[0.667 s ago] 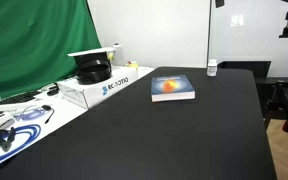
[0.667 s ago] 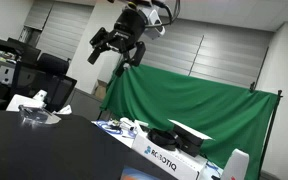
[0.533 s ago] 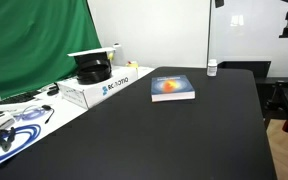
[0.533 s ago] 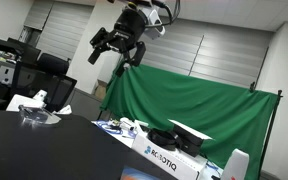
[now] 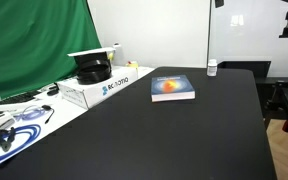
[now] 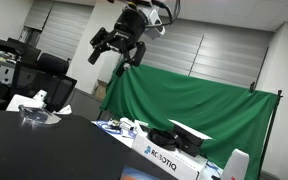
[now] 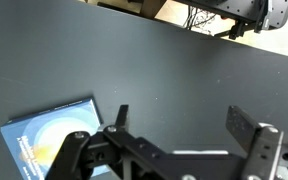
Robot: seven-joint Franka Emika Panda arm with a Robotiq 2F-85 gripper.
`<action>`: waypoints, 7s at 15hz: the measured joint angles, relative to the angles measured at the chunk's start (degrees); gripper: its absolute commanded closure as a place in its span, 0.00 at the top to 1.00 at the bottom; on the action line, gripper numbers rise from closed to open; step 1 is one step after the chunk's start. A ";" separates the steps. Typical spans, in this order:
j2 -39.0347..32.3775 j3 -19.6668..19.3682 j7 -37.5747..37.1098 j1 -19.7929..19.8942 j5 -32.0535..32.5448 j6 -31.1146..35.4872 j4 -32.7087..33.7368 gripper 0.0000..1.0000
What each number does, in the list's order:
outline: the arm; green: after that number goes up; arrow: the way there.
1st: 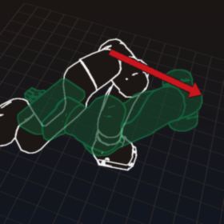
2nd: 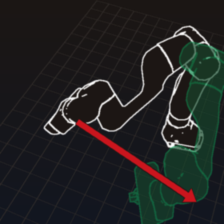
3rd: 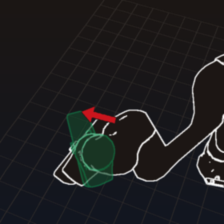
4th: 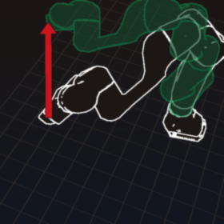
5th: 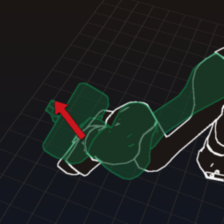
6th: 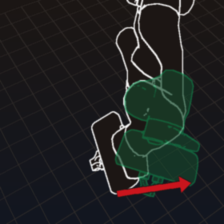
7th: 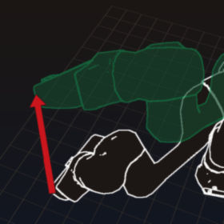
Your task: Pick up the vial and put it on the book
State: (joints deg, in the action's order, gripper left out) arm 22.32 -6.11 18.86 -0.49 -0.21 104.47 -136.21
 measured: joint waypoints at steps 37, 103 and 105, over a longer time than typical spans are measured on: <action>-29.71 -12.87 4.10 18.51 -4.53 11.03 40.05 1.00; -64.89 -2.81 3.41 41.29 -7.61 36.32 40.41 0.39; -65.23 -2.81 3.39 41.24 -7.55 36.19 40.84 0.25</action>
State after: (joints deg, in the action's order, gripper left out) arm -42.90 -8.92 22.25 40.74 -7.76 140.66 -95.37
